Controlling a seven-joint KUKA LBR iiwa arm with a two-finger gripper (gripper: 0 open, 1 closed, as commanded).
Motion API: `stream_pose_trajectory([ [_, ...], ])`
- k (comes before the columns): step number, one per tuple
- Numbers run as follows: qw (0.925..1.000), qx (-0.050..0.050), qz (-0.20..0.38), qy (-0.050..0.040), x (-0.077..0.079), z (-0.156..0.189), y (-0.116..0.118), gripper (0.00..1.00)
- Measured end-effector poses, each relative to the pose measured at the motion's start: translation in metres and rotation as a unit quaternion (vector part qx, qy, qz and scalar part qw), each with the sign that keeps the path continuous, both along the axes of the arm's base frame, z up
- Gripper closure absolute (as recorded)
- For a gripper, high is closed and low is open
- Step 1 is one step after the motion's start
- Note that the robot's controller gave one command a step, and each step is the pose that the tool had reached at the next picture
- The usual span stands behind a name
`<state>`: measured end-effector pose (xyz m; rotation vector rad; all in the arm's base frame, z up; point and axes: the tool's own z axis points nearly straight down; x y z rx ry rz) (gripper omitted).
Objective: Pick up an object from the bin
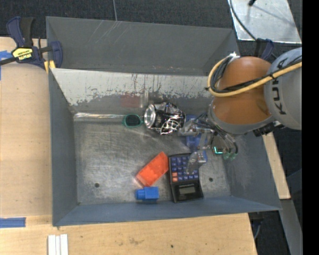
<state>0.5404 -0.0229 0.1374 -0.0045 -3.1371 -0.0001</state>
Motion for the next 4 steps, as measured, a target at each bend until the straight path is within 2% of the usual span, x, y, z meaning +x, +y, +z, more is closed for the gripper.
stream_pose_trajectory([
  [1,1.0,0.0,0.0,-0.0038,0.002,0.004,0.0,0.0],
  [2,0.9985,0.0,0.054,-0.0049,0.005,-0.017,-0.013,0.0],
  [3,0.9934,0.0,0.115,-0.0035,0.007,-0.026,-0.02,0.0],
  [4,0.9848,0.0,0.174,-0.0046,0.023,-0.023,-0.024,0.0],
])
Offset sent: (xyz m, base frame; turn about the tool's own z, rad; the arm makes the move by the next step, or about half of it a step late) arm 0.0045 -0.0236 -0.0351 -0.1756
